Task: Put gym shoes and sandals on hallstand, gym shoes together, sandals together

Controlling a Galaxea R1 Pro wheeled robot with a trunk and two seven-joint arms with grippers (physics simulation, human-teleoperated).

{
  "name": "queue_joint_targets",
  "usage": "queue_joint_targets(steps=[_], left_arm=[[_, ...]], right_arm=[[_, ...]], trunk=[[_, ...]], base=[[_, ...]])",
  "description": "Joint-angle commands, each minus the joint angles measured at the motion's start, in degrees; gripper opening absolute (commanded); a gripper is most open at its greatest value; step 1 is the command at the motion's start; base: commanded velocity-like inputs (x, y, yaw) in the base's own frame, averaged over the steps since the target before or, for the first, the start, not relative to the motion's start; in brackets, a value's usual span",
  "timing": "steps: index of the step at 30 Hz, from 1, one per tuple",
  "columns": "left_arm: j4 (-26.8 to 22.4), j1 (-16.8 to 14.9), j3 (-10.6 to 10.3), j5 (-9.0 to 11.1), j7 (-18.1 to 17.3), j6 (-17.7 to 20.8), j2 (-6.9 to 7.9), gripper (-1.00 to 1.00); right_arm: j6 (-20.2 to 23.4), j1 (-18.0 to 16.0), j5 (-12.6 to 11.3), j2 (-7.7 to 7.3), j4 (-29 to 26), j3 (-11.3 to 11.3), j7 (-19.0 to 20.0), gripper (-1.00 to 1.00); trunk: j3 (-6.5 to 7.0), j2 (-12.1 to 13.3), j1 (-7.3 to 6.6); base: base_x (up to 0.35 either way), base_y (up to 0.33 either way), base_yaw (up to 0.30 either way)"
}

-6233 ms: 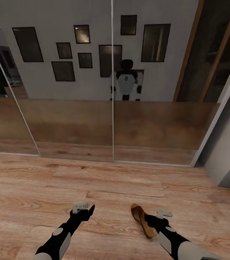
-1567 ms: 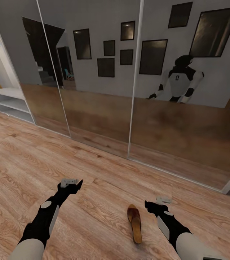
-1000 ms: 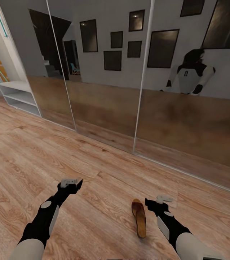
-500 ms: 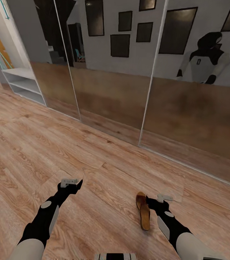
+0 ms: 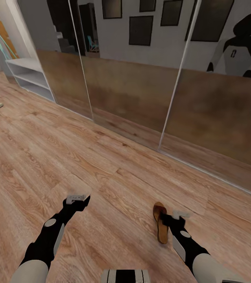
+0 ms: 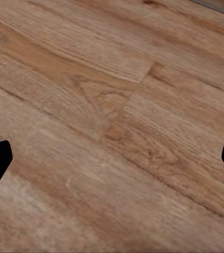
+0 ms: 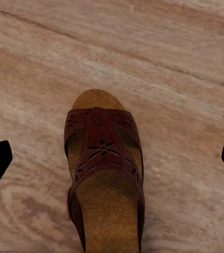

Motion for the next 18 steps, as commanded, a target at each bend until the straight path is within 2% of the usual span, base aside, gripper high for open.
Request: queue_joint_targets(steps=[1,9,18], left_arm=[[0.0,-0.1,0.4,-0.6,-0.4,-0.3,-0.09,1.0],[0.0,-0.1,0.4,-0.6,-0.4,-0.3,-0.09,1.0],[0.0,-0.1,0.4,-0.6,-0.4,-0.3,-0.09,1.0]], right_arm=[[-0.5,0.0,-0.5,0.01,0.1,-0.1,0.1,1.0],[-0.9,0.0,-0.5,-0.08,0.1,-0.4,0.1,1.0],[-0.9,0.0,-0.9,-0.18,0.0,-0.5,0.1,1.0]], trunk=[[-0.35,0.0,0.01],[-2.72,-0.1,0.22],[-5.53,-0.3,0.45]], base=[[0.0,0.0,0.123],[0.0,0.0,0.109],[0.0,0.0,0.013]])
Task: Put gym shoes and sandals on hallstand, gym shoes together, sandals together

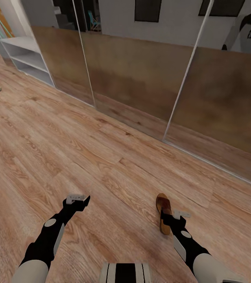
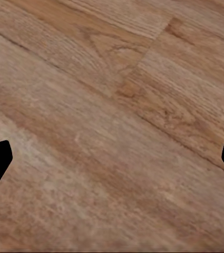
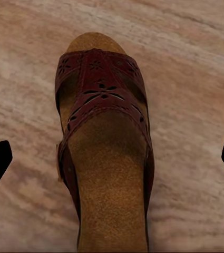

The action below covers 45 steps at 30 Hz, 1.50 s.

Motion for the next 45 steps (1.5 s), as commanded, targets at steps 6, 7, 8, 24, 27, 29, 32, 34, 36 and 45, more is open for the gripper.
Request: queue_joint_targets(steps=[6,7,8,24,27,29,32,34,36,45], left_arm=[[0.0,0.0,0.4,-0.6,-0.4,-0.3,-0.09,1.0],[0.0,0.0,0.4,-0.6,-0.4,-0.3,-0.09,1.0],[0.0,0.0,0.4,-0.6,-0.4,-0.3,-0.09,1.0],[-6.7,-0.5,0.3,-0.6,-0.6,0.2,-0.36,1.0],[-11.0,-0.6,0.2,-0.6,-0.6,2.4,-0.46,1.0],[-13.6,-0.6,0.2,-0.5,-0.7,4.1,-0.49,1.0],[-15.7,-0.6,0.2,-0.5,-1.0,5.3,-0.51,1.0],[-16.6,-0.7,0.2,-0.5,-1.7,5.8,-0.52,1.0],[-17.0,-0.7,0.2,-0.4,-2.7,5.9,-0.53,1.0],[-17.2,-0.7,0.2,-0.4,-6.8,5.7,-0.53,1.0]], right_arm=[[-0.2,0.0,-0.5,0.02,0.0,0.0,0.1,1.0],[-0.2,0.0,-0.4,0.02,0.0,0.1,0.1,1.0],[-0.2,0.0,-0.3,0.02,0.0,0.1,0.1,1.0],[-0.2,0.0,0.0,0.02,-0.4,0.2,0.1,1.0],[-0.2,0.0,0.0,0.02,-0.4,0.2,0.1,1.0],[-0.2,0.0,0.0,0.02,-0.4,0.2,0.1,1.0],[-0.2,0.0,0.0,0.02,-0.4,0.2,0.1,1.0],[-0.2,0.0,0.0,0.02,-0.4,0.2,0.1,1.0],[-0.2,0.0,0.0,0.02,-0.4,0.1,0.1,1.0],[-0.2,0.0,0.0,0.02,-0.4,0.1,0.1,1.0]], trunk=[[-0.34,0.0,-0.01],[-0.36,0.0,-0.01],[-0.36,0.0,-0.01],[-4.65,-0.2,0.35],[-5.41,-0.2,0.43],[-5.43,-0.2,0.43],[-5.45,-0.2,0.43],[-5.46,-0.2,0.43],[-5.46,-0.2,0.43],[-7.32,-0.3,0.58]], base=[[0.0,0.0,0.0],[0.0,0.0,0.0],[0.0,0.0,0.0],[0.0,0.0,0.0],[0.0,0.0,0.0],[0.0,0.0,0.0],[0.0,0.0,0.0],[0.0,0.0,0.0],[0.0,0.0,0.0],[0.0,0.0,0.0]])
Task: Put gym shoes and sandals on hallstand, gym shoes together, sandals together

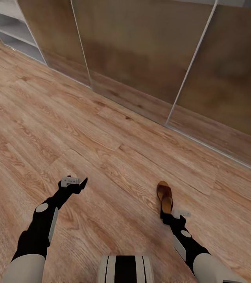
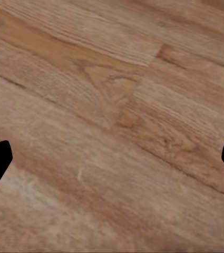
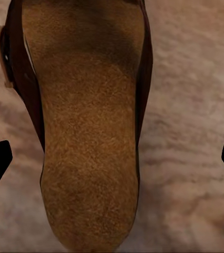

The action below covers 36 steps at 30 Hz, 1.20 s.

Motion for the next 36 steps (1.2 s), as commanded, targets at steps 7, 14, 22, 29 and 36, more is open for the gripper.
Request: queue_joint_targets(steps=[7,14,22,29,36], left_arm=[[0.0,0.0,0.2,-0.2,-0.8,-1.7,-0.08,1.0],[0.0,0.0,-0.3,-0.2,-0.9,-2.3,-0.1,1.0],[0.0,0.0,-2.8,-0.2,-0.9,-2.4,-0.08,1.0],[0.0,0.0,-3.0,-0.2,-0.8,-2.4,-0.08,1.0],[0.0,0.0,-3.0,-0.2,-0.8,-2.4,-0.08,1.0]], right_arm=[[-0.2,-0.1,-0.5,0.03,0.0,-0.2,0.1,1.0],[-0.2,0.0,-0.5,0.03,0.0,0.0,0.1,1.0],[-0.2,-0.1,-0.5,0.03,0.0,0.1,0.1,1.0],[-0.2,0.0,-0.5,0.03,0.0,0.1,0.1,1.0],[-0.2,0.0,-0.5,0.03,0.0,0.1,0.1,1.0]], trunk=[[-2.23,-0.1,0.17],[-4.42,-0.2,0.35],[-4.81,-0.2,0.37],[-4.81,-0.2,0.37],[-4.81,-0.2,0.37]], base=[[0.0,0.0,0.0],[0.0,0.0,0.0],[0.0,0.0,0.0],[0.0,0.0,0.0],[0.0,0.0,0.0]])
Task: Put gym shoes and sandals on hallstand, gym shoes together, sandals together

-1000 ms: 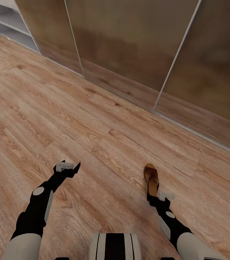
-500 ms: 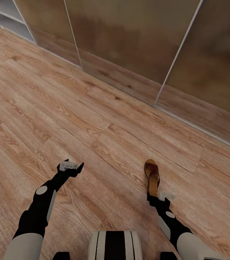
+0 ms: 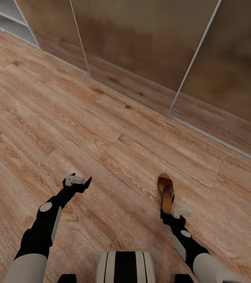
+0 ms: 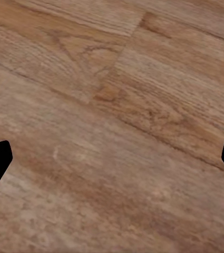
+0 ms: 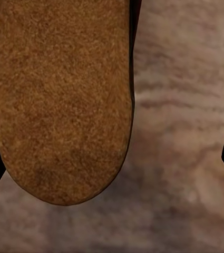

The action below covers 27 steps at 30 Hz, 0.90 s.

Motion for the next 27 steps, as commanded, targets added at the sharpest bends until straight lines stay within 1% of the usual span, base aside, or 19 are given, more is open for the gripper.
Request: queue_joint_targets(steps=[1,6,12,23,24,27], left_arm=[[-0.1,0.0,0.3,-0.4,-0.4,0.0,-0.08,1.0],[-0.1,0.0,0.2,-0.4,-0.4,0.0,-0.08,1.0],[-0.1,0.0,0.2,-0.4,-0.4,0.0,-0.08,1.0],[-0.1,0.0,0.2,-0.4,-0.4,0.0,-0.08,1.0],[-0.1,0.0,0.2,-0.4,-0.4,0.0,-0.08,1.0],[-0.1,0.0,0.2,-0.4,-0.4,0.0,-0.08,1.0]], right_arm=[[-0.2,0.0,-0.5,0.03,0.0,-0.1,0.1,1.0],[-0.2,-0.1,-0.5,0.03,0.0,-0.1,0.1,1.0],[-0.2,-0.1,-0.5,0.03,0.0,-0.1,0.1,1.0],[-0.2,-0.1,-0.5,0.03,0.0,-0.2,0.0,1.0],[-0.2,-0.1,-0.5,0.03,0.0,-0.2,0.0,-1.0],[-0.2,-0.1,-0.5,0.03,0.0,-0.3,0.0,-1.0]], trunk=[[-0.03,0.0,-0.01],[-0.03,0.0,-0.01],[-0.03,0.0,-0.01],[-0.03,0.0,-0.01],[-0.03,0.0,-0.01],[-0.03,0.0,-0.01]], base=[[0.0,0.0,0.0],[0.014,0.001,0.0],[0.094,0.057,0.0],[0.008,0.006,0.0],[0.0,0.0,0.0],[0.0,0.0,0.0]])
